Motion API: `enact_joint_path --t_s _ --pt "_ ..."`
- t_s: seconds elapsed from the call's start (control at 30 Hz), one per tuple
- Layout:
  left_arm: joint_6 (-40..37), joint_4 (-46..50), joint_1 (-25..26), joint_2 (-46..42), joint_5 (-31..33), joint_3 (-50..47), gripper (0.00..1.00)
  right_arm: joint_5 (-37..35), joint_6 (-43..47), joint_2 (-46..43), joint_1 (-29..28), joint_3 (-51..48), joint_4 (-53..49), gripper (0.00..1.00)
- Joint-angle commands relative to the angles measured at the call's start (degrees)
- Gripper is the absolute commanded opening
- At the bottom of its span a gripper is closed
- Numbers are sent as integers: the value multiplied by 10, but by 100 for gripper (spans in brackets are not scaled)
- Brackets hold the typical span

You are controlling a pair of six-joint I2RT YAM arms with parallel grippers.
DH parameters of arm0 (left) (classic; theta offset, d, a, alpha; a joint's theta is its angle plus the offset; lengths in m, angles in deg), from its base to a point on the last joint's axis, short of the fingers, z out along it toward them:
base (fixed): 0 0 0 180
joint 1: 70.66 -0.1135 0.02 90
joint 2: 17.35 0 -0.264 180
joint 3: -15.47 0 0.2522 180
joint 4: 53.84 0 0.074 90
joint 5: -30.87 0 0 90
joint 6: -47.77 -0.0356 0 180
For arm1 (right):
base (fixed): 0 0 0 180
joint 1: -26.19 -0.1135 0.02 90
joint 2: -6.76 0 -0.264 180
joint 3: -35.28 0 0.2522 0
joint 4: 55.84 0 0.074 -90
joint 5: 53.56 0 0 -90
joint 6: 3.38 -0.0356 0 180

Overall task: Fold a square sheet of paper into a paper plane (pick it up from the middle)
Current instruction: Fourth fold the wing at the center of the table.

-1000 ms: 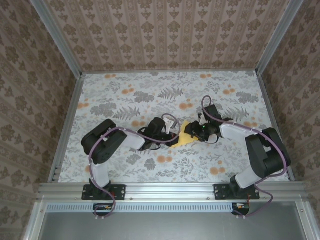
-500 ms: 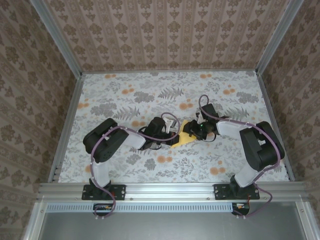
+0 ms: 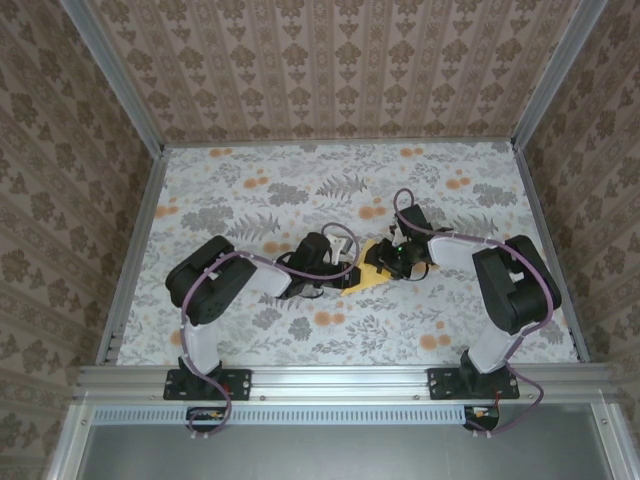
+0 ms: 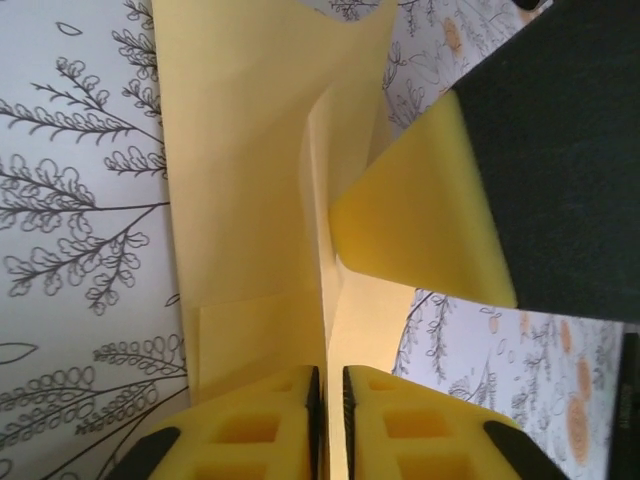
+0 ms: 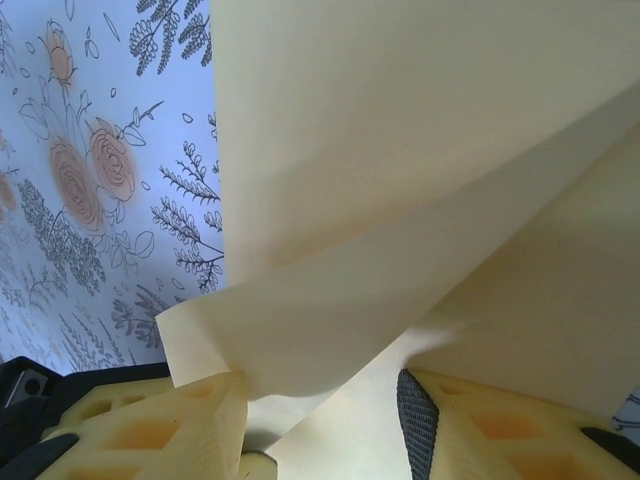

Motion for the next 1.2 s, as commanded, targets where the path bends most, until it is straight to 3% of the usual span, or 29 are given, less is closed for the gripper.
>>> enact_joint_path --t_s 0.0,0.4,0.67,1.17 --pt "2 42 -10 -18 4 4 22 -58 -10 27 -2 3 -60 47" --pt "-17 108 -26 -107 41 -12 25 -85 -7 48 -2 11 -98 46" --pt "-26 96 -4 -74 -5 21 18 -96 -9 62 -2 23 -119 48" --pt "-23 132 -2 -23 9 47 14 -119 -3 85 -2 32 -148 43"
